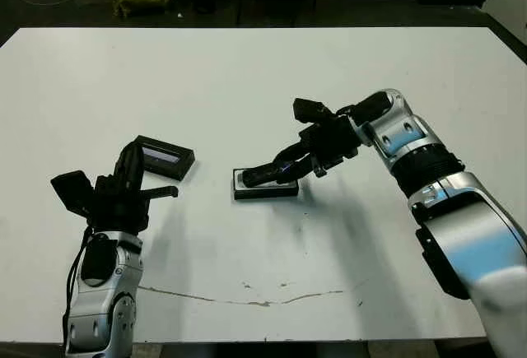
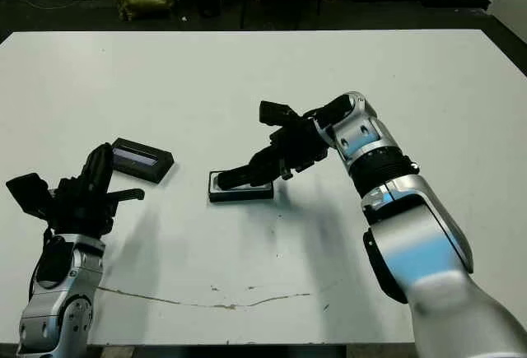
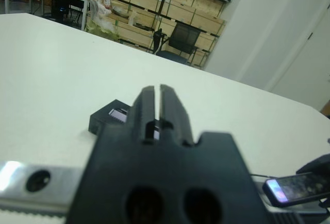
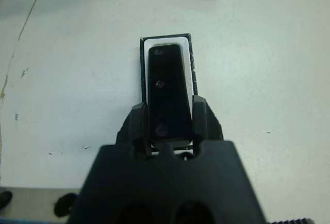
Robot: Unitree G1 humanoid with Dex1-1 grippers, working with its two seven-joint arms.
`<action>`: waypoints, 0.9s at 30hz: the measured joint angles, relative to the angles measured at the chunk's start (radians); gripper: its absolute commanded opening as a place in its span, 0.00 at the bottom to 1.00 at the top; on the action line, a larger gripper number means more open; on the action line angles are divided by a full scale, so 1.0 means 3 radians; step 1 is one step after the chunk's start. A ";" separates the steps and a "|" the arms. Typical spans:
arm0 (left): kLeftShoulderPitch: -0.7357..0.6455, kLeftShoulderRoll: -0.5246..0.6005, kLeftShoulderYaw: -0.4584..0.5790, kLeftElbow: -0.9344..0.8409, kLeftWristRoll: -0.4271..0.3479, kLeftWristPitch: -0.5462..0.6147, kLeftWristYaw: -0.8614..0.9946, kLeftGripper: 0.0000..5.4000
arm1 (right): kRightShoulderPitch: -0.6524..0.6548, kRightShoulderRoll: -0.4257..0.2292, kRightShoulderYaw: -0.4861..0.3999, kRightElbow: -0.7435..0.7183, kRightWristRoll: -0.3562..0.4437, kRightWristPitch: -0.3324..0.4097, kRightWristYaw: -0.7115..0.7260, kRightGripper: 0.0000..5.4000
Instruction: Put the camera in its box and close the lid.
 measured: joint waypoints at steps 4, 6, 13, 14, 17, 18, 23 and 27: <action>0.0013 -0.0001 0.0002 -0.0001 -0.0009 0.0007 0.0002 0.00 | 0.0000 0.0003 0.0009 0.0019 -0.0023 -0.0002 -0.0001 0.10; 0.0013 -0.0001 0.0002 0.0000 -0.0008 0.0006 0.0000 0.00 | 0.0000 0.0016 0.0008 0.0054 -0.0024 -0.0003 0.0002 0.10; 0.0013 -0.0001 0.0002 0.0000 -0.0008 0.0005 -0.0007 0.00 | 0.0002 0.0053 0.0016 0.0096 -0.0060 -0.0108 -0.0011 0.10; 0.0013 -0.0001 0.0002 0.0000 -0.0008 0.0005 -0.0007 0.00 | 0.0002 0.0058 0.0016 0.0101 -0.0063 -0.0115 -0.0017 0.10; 0.0014 -0.0001 0.0004 0.0000 -0.0009 0.0005 -0.0007 0.00 | 0.0004 0.0080 0.0024 0.0125 -0.0079 -0.0166 -0.0045 0.10; 0.0014 -0.0001 0.0004 0.0000 -0.0009 0.0005 -0.0007 0.00 | 0.0003 0.0092 0.0025 0.0133 -0.0086 -0.0184 -0.0052 0.10; 0.0014 -0.0003 0.0005 0.0001 -0.0008 0.0002 -0.0007 0.00 | 0.0004 0.0133 0.0017 0.0211 -0.0090 -0.0235 -0.0070 0.10; 0.0014 -0.0005 0.0005 0.0003 -0.0008 -0.0001 -0.0008 0.00 | 0.0008 0.0149 0.0020 0.0249 -0.0091 -0.0303 -0.0088 0.10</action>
